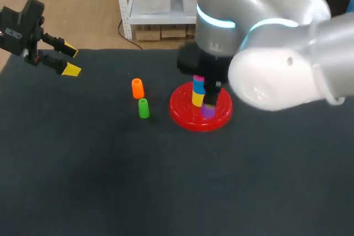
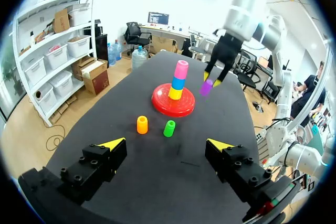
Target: Pick up and stack the cylinders on the red base in this order: pink,purple,orange,green
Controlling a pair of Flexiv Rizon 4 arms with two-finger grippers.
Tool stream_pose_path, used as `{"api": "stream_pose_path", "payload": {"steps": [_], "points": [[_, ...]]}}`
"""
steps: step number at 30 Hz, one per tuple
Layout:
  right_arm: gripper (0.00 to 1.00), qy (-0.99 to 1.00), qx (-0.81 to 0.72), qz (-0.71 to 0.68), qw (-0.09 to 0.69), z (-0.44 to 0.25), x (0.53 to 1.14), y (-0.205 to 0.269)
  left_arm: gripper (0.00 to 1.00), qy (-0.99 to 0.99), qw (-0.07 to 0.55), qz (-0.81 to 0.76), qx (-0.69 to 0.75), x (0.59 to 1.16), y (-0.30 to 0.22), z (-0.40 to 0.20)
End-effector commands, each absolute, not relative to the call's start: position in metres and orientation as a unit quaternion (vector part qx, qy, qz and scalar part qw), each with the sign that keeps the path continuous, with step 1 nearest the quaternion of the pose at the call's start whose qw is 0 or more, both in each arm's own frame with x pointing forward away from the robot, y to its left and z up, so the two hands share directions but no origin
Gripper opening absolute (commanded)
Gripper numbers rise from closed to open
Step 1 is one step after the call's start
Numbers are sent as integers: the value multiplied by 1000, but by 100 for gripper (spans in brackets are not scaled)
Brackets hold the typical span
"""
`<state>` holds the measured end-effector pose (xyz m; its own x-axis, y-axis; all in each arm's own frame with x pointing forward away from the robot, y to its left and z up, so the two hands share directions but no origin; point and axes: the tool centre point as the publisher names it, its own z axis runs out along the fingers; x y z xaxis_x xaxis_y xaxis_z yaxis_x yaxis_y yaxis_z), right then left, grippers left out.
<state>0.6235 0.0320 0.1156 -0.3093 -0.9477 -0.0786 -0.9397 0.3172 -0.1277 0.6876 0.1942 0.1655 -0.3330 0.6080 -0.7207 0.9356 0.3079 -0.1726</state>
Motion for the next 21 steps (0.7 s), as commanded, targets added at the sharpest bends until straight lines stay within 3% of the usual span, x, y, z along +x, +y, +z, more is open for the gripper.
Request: {"api": "stream_pose_path", "payload": {"steps": [1,9,21], "points": [[0,784,-613,-46,84,179,636,38,100,760,276,-297,508,687,194,164],[0,760,-640,-76,85,243,688,43,100,760,276,-297,508,687,194,164],[0,767,-639,-15,64,229,723,37,100,760,276,-297,508,687,194,164]]}}
